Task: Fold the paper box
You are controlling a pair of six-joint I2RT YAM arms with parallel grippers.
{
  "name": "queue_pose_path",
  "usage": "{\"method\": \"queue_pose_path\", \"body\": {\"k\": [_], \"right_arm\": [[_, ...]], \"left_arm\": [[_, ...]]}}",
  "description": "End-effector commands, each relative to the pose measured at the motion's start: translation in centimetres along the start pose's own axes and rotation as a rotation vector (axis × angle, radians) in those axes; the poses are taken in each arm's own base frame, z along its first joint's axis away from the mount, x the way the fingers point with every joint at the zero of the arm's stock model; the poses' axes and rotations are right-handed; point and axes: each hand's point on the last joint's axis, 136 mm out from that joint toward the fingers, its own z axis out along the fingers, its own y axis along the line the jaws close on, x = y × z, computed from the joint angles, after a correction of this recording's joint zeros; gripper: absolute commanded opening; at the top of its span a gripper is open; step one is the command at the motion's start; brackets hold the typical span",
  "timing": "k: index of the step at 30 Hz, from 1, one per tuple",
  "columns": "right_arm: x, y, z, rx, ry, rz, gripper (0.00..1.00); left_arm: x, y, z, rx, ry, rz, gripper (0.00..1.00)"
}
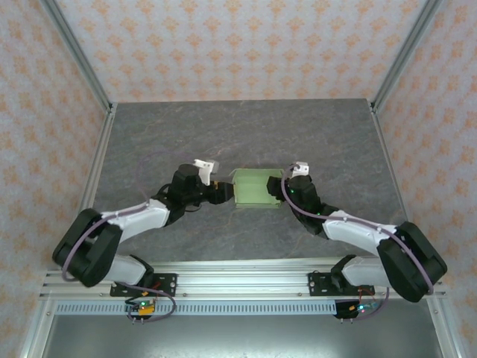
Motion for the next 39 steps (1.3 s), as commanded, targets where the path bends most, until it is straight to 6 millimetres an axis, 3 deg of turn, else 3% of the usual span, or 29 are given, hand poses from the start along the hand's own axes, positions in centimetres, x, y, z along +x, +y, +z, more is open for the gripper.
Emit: {"method": "queue_pose_path", "body": {"k": [1, 4, 7, 9, 13, 18, 22, 25, 39], "right_arm": [[-0.6, 0.2, -1.5, -0.012, 0.013, 0.116, 0.67], [-1.0, 0.0, -3.1, -0.012, 0.015, 0.235, 0.76], [-2.2, -0.6, -4.9, 0.021, 0.004, 0.396, 0.99], [-2.8, -2.0, -6.2, 0.104, -0.002, 0.537, 0.99], [-4.1, -2.2, -5.3, 0.050, 0.076, 0.721, 0.99], [-5.8, -0.6, -2.0, -0.078, 0.231, 0.858, 0.99], [-5.7, 1.8, 0.7, -0.142, 0.396, 0.897, 0.99], [-5.7, 2.5, 1.7, -0.173, 0.426, 0.940, 0.99], [-3.9, 2.2, 1.9, -0.125, 0.469, 1.010, 0.89]], "left_arm": [[0.1, 1.7, -2.0, -0.115, -0.055, -0.041, 0.62], [-1.1, 2.9, -4.3, -0.215, -0.131, -0.094, 0.73], [-3.6, 4.2, -6.6, -0.291, -0.252, -0.241, 1.00], [-5.3, 4.5, -7.3, -0.318, -0.292, -0.330, 1.00], [-7.7, 2.6, -4.8, -0.240, -0.226, -0.421, 1.00], [-9.4, 0.4, -0.3, -0.099, -0.125, -0.611, 1.00], [-9.1, -0.6, 1.8, -0.027, -0.094, -0.707, 0.99], [-8.2, -0.9, 2.2, -0.023, -0.077, -0.725, 0.96], [-5.9, -2.9, 4.4, 0.028, -0.039, -0.807, 0.86]]}}
